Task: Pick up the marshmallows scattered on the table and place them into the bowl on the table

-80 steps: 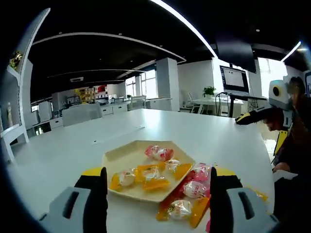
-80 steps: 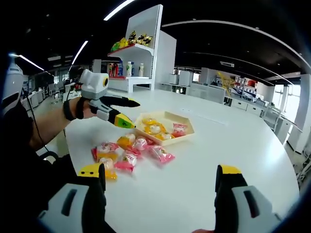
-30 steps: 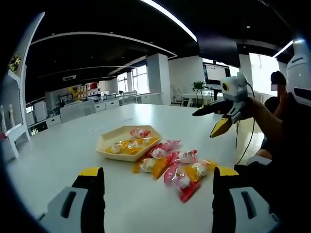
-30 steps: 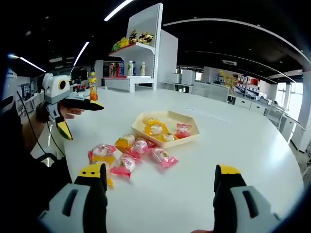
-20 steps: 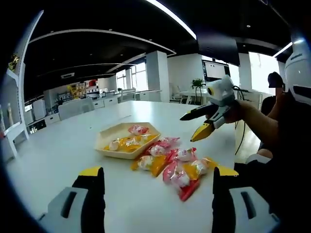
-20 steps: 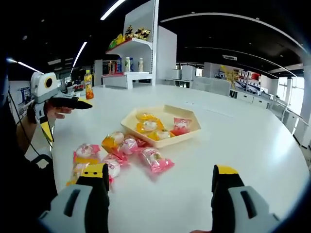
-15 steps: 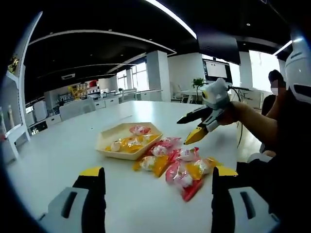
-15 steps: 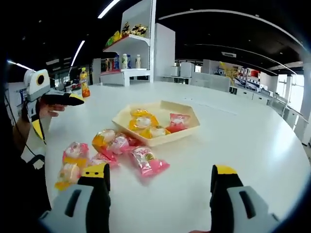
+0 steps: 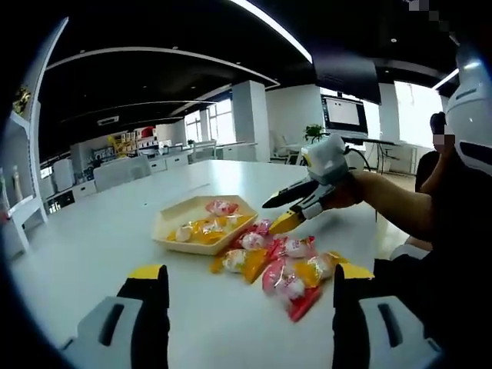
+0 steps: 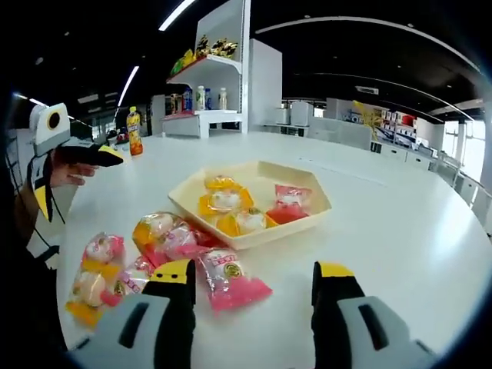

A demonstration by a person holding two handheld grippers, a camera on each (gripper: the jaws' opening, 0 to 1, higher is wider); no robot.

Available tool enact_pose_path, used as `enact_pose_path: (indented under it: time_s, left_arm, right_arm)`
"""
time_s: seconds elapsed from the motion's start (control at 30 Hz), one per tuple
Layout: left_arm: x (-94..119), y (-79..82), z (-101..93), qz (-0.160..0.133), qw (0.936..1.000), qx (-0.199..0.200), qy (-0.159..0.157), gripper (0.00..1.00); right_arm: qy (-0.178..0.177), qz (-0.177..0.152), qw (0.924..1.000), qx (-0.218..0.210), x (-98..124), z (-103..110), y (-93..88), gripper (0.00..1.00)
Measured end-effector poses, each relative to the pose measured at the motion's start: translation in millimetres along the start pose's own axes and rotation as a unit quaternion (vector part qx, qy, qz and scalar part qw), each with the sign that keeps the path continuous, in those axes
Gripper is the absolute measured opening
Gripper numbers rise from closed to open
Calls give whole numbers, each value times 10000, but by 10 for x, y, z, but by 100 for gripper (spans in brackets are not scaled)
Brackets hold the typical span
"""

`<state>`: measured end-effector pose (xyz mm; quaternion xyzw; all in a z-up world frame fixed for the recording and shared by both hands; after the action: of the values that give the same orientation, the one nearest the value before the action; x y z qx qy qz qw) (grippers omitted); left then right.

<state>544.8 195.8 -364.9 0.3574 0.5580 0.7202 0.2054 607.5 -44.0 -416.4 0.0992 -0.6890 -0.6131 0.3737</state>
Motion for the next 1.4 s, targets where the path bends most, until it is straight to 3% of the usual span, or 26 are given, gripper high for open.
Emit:
enact_pose_path:
  time_s: [0.17,0.4,0.43,0.6,0.87,1.4]
  left_arm:
    - [-23,-32,36,58,9999,-30,78,84]
    - [-34,-53,32,86,9999,-17,80,81]
    - [-38,-76,24,140,9999,-65,71,81]
    - [-25,-56,-50,138,9997,84,-182,80]
    - [-22,-56,-41,158,9998,5,-119,80]
    - [34,-38,-5,122,9999,14,57,80]
  right_arm:
    - [216,-142,9996,140,-17,93,37,38]
    - [318,-168,9993,102,-36,139,34,27]
    - [384,-39,9992,61,-60,178,-16,25]
    - [322,100,9991,263,-40,191,-37,23]
    - [305,18,9994,141,-29,205,-22,16]
    - [4,-63,9999,107,190,141,47,14]
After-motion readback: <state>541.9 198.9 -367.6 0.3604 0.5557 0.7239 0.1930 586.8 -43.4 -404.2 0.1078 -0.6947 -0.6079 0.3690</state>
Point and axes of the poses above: the point that each gripper's makers call its tool centre point, and the gripper's own axes: x roughly backward along the fingers, z roughly to its left, y roughly out of its top, the point moved 6 cm from there along x, roughly backward along the fingers, and after that the axes turned 10 degrees about y, right-handed, at the moved point
